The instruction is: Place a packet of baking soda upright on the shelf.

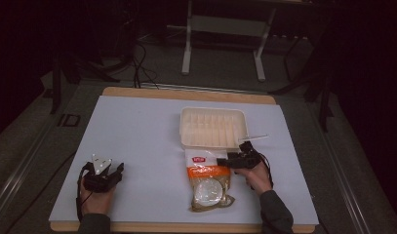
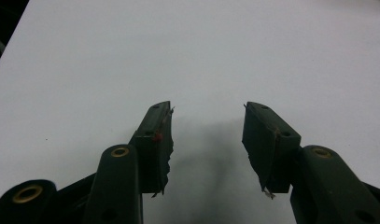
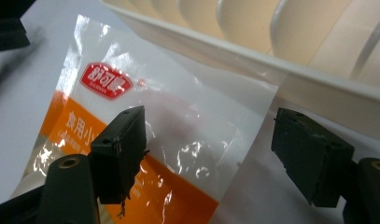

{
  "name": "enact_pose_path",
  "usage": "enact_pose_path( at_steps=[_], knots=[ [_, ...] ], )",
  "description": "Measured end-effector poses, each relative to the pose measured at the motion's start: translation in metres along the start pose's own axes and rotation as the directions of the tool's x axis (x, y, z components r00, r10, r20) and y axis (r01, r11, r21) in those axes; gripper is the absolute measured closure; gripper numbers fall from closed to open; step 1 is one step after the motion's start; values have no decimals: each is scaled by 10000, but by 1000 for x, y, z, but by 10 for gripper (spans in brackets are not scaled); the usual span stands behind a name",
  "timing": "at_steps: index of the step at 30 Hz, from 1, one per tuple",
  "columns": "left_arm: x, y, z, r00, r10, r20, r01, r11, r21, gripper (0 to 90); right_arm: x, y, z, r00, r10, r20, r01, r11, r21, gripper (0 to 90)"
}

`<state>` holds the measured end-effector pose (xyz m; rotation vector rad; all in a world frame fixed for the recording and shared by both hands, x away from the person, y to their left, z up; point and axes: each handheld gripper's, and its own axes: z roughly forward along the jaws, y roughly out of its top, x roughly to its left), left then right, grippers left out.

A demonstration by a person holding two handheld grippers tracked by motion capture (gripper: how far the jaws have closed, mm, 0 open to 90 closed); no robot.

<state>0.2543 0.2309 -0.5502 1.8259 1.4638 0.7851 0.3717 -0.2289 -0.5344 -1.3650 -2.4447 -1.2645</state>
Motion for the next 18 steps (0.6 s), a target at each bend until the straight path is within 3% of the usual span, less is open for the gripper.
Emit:
enact_pose_path(
  at_steps=[10, 14, 18],
  knots=[
    [0, 0, 0, 10000, -6, 9, 6, 10000, -13, 517, -7, 1, 6, 9929, 734, -933, -752, 9970, -165, 383],
    [0, 0, 0, 10000, -6, -4, 6, 10000, -10, 516, -10, -2, 0, 9894, 782, -1222, -836, 9957, -402, 484],
    [0, 0, 0, 10000, 12, -33, -12, 10000, 15, 514, -11, -2, -8, 9894, 474, -1372, -580, 9955, -749, 619]
  ],
)
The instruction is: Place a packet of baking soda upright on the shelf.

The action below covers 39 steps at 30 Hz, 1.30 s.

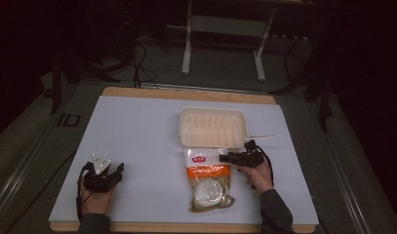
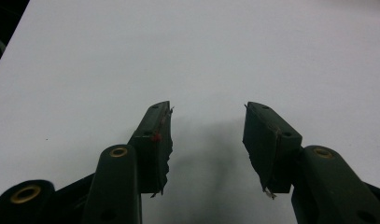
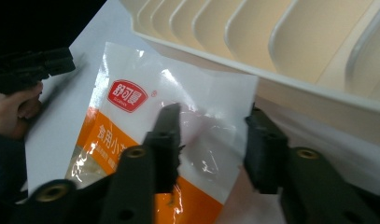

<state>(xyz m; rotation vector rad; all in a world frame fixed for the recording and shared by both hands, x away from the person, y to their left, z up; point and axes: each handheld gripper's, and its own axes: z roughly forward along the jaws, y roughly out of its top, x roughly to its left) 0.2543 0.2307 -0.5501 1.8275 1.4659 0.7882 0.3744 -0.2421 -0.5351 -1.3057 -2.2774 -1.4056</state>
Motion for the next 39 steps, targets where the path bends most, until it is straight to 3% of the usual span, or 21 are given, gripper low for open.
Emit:
enact_pose_path(
  at_steps=[3, 5, 15, 18, 21, 23, 29, 33, 39],
  knots=[
    [0, 0, 0, 10000, 5, -20, -5, 10000, -8, 513, 1, 1, -2, 9997, -248, 70, 247, 9996, 136, 687],
    [0, 0, 0, 10000, -3, -24, 2, 10000, -20, 512, 1, 2, -1, 9991, -387, -195, 392, 9989, 243, 737],
    [0, 0, 0, 10000, -10, -3, 10, 10000, -4, 510, -3, 0, 11, 9989, -350, -308, 371, 9969, 688, 551],
    [0, 0, 0, 10000, -6, -10, 6, 10000, 2, 509, -2, 0, 11, 9973, -446, -588, 484, 9967, 658, 586],
    [0, 0, 0, 10000, 15, -21, -15, 10000, 13, 509, 4, 0, 6, 9919, -1014, -769, 1042, 9940, 339, 698],
    [0, 0, 0, 10000, 29, -36, -29, 10000, 31, 507, 6, 1, 3, 9864, -1291, -1017, 1319, 9910, 216, 722],
    [0, 0, 0, 10000, 30, -45, -30, 10000, 23, 506, 4, 1, 13, 9885, -1187, -938, 1270, 9879, 885, 646],
    [0, 0, 0, 10000, 24, -34, -24, 10000, 28, 506, 2, -2, 19, 9905, -1031, -910, 1124, 9882, 1039, 636],
    [0, 0, 0, 10000, 54, -47, -53, 10000, 39, 506, 6, 0, 10, 9902, -1288, -545, 1323, 9890, 666, 890]
  ],
)
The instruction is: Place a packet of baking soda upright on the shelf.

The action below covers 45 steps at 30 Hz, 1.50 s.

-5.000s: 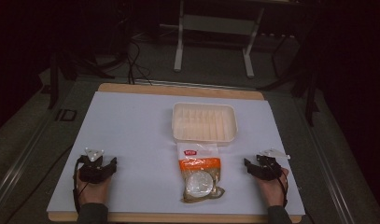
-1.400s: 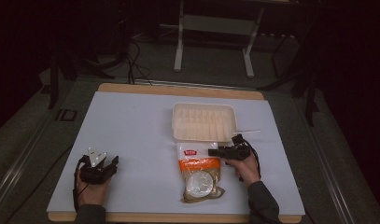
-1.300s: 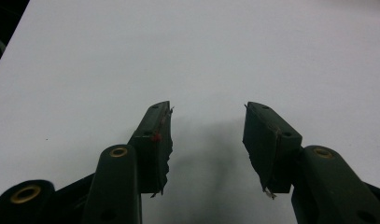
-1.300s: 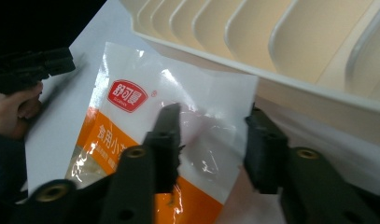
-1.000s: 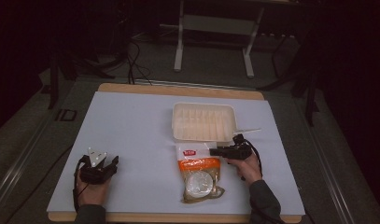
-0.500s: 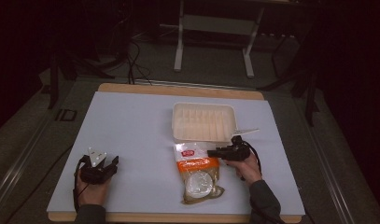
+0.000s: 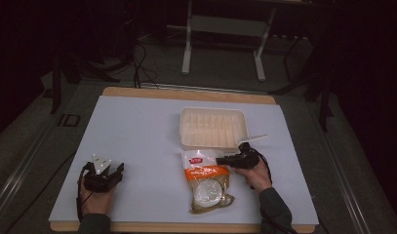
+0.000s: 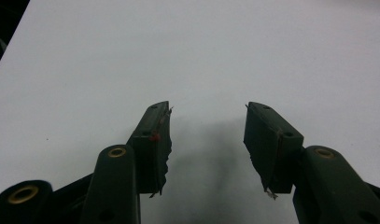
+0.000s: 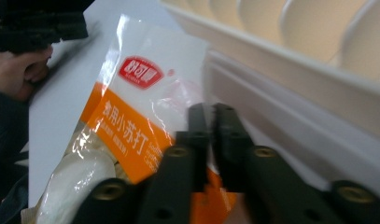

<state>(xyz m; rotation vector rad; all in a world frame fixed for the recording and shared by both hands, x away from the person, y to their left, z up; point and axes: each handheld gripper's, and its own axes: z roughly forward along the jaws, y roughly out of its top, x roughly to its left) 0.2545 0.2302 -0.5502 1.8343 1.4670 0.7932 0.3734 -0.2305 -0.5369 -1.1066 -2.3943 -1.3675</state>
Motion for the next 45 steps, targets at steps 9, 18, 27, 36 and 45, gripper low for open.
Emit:
enact_pose_path(
  at_steps=[9, 18, 27, 36, 45],
  knots=[
    [0, 0, 0, 10000, 14, -9, -14, 10000, 21, 506, 18, 7, -16, 9980, -521, 367, 533, 9980, -326, 900],
    [0, 0, 0, 10000, 9, 1, -9, 10000, -1, 506, 34, 11, -36, 9972, -718, 202, 729, 9958, -561, 900],
    [0, 0, 0, 10000, 16, -14, -16, 10000, 1, 506, 50, 16, -59, 9964, -816, -210, 786, 9899, -1180, 900],
    [0, 0, 0, 10000, 13, -17, -13, 10000, 0, 506, 69, 22, -74, 9928, -1191, 107, 1193, 9815, -1497, 900],
    [-1, 0, 0, 10000, 7, -29, -7, 10000, -13, 506, 87, 29, -90, 9877, -1479, 499, 1545, 9724, -1751, 900]
  ],
)
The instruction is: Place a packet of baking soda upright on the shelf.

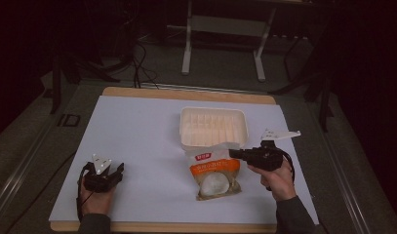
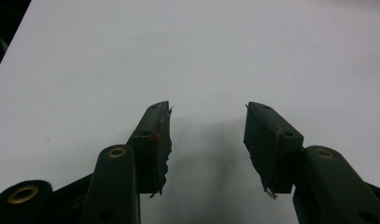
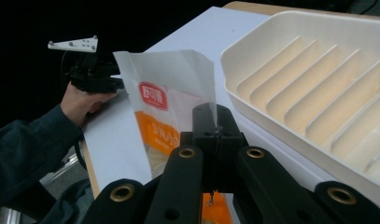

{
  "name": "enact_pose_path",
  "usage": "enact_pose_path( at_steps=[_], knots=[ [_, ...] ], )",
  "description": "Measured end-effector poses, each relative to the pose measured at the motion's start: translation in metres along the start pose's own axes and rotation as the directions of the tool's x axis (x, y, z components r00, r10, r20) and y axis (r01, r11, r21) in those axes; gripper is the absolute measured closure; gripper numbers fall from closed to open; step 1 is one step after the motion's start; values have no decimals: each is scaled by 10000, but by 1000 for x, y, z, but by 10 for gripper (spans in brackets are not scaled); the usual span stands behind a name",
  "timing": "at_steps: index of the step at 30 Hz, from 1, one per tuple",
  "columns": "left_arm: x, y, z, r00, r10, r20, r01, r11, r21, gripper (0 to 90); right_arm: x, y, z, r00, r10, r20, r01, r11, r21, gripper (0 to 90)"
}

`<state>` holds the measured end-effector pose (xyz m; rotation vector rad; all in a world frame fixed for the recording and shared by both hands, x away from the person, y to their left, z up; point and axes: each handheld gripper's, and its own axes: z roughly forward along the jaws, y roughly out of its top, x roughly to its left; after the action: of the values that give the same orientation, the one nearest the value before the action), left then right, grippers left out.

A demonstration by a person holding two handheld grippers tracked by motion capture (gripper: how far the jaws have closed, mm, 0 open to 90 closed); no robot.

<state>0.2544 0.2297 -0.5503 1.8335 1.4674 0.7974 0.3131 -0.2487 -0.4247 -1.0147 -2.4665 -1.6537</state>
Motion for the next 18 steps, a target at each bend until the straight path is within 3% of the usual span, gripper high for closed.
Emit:
enact_pose_path(
  at_steps=[18],
  knots=[
    [0, 0, 0, 10000, 30, -11, -30, 10000, 30, 505, 5, 20, -12, 9971, 99, 761, -67, 9991, -420, 900]
  ],
)
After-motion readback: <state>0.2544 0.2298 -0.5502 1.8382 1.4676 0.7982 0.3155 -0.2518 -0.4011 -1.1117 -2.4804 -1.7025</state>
